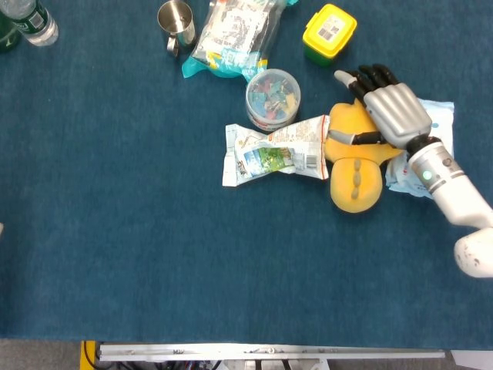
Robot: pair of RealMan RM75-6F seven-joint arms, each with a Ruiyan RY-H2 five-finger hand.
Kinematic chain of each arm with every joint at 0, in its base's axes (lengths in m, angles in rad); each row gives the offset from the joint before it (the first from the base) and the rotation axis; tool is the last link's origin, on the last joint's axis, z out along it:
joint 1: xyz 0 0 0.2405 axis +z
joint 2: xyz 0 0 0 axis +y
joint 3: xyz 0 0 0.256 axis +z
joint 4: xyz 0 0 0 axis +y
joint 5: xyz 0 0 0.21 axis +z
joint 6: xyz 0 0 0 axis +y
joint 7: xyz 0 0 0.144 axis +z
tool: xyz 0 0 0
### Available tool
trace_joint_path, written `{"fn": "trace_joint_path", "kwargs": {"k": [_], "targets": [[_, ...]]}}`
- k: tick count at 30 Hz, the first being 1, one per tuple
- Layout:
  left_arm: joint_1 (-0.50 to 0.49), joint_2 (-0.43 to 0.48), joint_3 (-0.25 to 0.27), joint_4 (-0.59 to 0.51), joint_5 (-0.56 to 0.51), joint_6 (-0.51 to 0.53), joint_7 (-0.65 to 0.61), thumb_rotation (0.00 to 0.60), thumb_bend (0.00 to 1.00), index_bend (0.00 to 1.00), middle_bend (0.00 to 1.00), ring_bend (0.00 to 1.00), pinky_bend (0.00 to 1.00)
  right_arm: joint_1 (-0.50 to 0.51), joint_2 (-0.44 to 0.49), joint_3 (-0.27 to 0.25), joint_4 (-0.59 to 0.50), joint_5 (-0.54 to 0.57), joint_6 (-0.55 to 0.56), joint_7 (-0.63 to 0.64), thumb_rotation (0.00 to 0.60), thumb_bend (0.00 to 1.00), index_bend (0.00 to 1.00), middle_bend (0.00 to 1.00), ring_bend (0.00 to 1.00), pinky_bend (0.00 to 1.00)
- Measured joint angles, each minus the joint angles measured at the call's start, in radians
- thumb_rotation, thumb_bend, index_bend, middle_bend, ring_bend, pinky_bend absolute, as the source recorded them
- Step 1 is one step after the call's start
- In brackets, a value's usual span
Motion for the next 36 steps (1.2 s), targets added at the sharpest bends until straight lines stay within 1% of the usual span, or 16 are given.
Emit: {"fn": "trace_joint_path", "kwargs": {"k": [10,16,21,24,29,30,32,34,35,36], "targets": [[0.0,0.001,0.0,0.0,0.001,0.001,-0.004,0.6,0.12,0.13,0.08,0.09,0.04,0.007,-0.035,0.012,0.073,0.028,-0.021,0.014,0.015,0.0,0.07,0.11,0.0,0.0],[0.0,0.002,-0.001,0.0,0.001,0.001,-0.007,0.6,0.12,0.13,0.08,0.09,0.04,0.003,-0.029,0.026,0.078,0.036,-0.019,0.044,0.014,0.0,0.07,0.11,0.0,0.0],[0.0,0.004,-0.001,-0.001,0.003,0.003,-0.008,0.6,0.12,0.13,0.08,0.09,0.04,-0.007,0.002,0.033,0.034,0.022,0.003,0.072,0.015,0.0,0.07,0.11,0.0,0.0],[-0.001,0.005,-0.002,-0.001,0.003,0.002,-0.008,0.6,0.12,0.13,0.08,0.09,0.04,-0.02,0.037,0.033,-0.013,0.009,0.022,0.088,0.015,0.0,0.07,0.11,0.0,0.0],[-0.001,0.005,-0.002,0.002,0.002,0.001,-0.011,0.6,0.12,0.13,0.08,0.09,0.04,-0.057,0.129,0.027,-0.123,-0.016,0.072,0.103,0.021,0.0,0.07,0.11,0.0,0.0],[-0.002,0.004,-0.002,0.003,0.003,0.001,-0.011,0.6,0.12,0.13,0.08,0.09,0.04,-0.066,0.149,0.025,-0.144,-0.021,0.083,0.104,0.027,0.0,0.07,0.11,0.0,0.0],[-0.002,0.004,-0.002,0.004,0.004,0.001,-0.011,0.6,0.12,0.13,0.08,0.09,0.04,-0.088,0.197,0.018,-0.194,-0.032,0.112,0.102,0.065,0.0,0.07,0.11,0.0,0.0],[-0.003,0.003,-0.002,0.004,0.005,0.002,-0.013,0.6,0.12,0.13,0.08,0.09,0.04,-0.115,0.246,0.008,-0.242,-0.044,0.145,0.093,0.142,0.0,0.07,0.11,0.0,0.0],[-0.003,0.003,-0.002,0.004,0.006,0.002,-0.013,0.6,0.12,0.13,0.08,0.09,0.04,-0.127,0.266,0.003,-0.261,-0.05,0.161,0.088,0.201,0.0,0.07,0.11,0.0,0.0],[-0.003,0.003,-0.002,0.004,0.006,0.002,-0.014,0.6,0.12,0.13,0.08,0.09,0.04,-0.141,0.286,-0.003,-0.279,-0.056,0.178,0.083,0.22,0.0,0.07,0.11,0.0,0.0]]}}
